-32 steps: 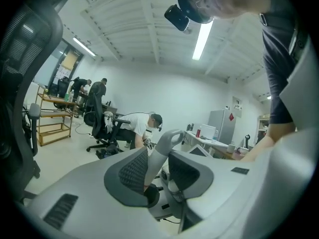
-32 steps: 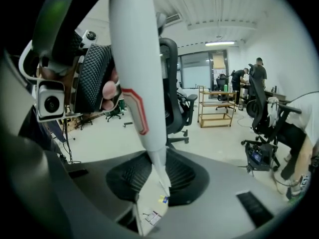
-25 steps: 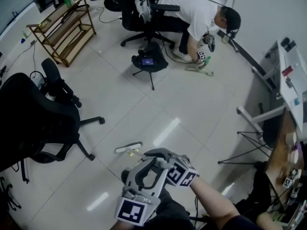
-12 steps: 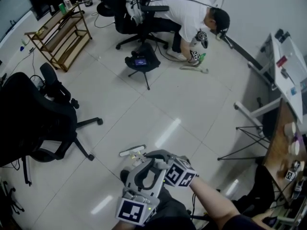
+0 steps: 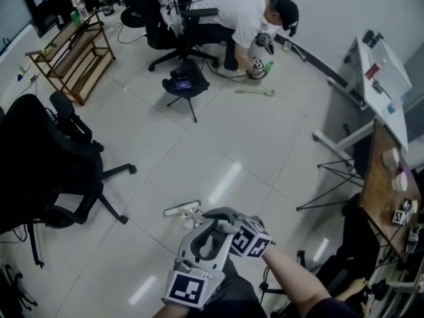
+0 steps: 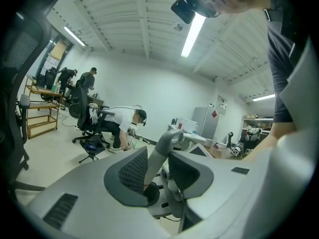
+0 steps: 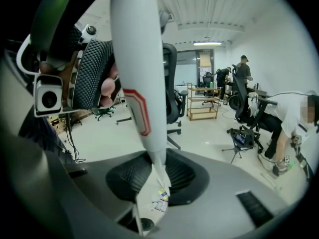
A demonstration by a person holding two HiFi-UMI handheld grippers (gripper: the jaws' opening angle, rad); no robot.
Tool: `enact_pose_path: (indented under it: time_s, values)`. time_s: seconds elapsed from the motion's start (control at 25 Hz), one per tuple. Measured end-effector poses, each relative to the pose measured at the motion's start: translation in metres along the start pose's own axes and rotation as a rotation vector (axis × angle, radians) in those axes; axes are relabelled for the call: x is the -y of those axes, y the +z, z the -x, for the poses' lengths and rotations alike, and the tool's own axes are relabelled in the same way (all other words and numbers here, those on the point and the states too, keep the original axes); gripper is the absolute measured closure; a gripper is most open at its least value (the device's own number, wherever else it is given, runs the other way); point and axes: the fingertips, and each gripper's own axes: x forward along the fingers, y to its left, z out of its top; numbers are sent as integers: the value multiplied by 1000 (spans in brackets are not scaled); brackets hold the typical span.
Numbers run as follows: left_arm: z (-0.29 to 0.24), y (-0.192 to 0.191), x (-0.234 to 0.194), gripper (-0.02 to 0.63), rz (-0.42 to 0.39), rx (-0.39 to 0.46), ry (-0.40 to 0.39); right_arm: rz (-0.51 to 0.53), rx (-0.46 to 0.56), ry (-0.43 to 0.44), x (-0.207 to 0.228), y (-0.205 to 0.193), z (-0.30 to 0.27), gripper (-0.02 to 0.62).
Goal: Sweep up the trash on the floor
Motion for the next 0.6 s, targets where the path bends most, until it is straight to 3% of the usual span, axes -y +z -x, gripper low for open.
enact_pose_path:
  time_s: [0.36, 0.6]
  values:
    - [17, -12, 27, 479, -12, -25, -44, -3, -41, -51, -29, 1, -10, 494]
    - [21, -2, 8, 483, -79, -22, -72, -41, -16, -124, -22, 19, -23, 494]
